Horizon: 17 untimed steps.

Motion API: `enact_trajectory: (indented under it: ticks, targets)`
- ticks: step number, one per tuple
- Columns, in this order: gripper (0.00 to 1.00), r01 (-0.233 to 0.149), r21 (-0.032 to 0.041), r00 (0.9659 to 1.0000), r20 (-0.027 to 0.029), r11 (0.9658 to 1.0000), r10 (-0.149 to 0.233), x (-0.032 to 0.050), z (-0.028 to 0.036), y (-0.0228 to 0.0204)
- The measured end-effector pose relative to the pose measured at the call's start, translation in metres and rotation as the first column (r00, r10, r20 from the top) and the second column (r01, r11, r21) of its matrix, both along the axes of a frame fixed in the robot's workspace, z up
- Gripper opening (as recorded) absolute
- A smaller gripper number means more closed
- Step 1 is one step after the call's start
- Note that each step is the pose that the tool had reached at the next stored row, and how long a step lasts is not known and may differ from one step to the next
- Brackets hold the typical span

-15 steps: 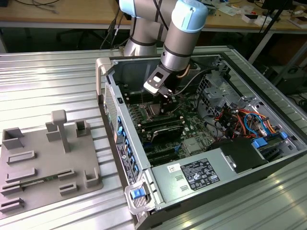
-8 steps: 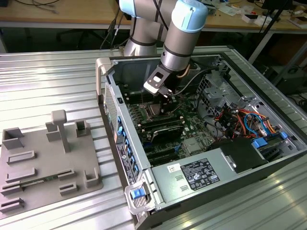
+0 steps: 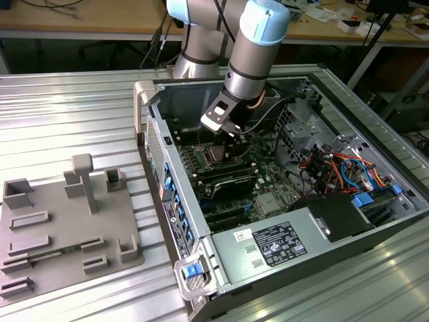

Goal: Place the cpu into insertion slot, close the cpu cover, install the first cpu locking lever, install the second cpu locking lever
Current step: 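Place the cpu into insertion slot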

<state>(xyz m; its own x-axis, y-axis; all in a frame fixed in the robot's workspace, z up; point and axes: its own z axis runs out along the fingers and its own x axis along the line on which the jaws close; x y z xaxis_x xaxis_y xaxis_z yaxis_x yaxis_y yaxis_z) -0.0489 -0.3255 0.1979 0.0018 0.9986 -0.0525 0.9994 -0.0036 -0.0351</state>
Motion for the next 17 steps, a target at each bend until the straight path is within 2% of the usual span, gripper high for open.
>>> enact_trajectory:
  ticks: [10,11,12,17]
  targets:
    - [0.54,-0.006,-0.0019,1.0,0.0,1.0,0.006,0.0,0.0036,0.0001]
    - [0.54,-0.008,-0.0163,1.0,-0.0002,0.9998,0.008,-0.0001,0.0034,0.0002]
    - [0.54,-0.009,-0.0246,1.0,-0.0003,0.9997,0.009,0.0,0.0031,0.0004]
    - [0.54,-0.008,-0.0247,1.0,-0.0002,0.9997,0.008,0.0,0.0028,0.002]
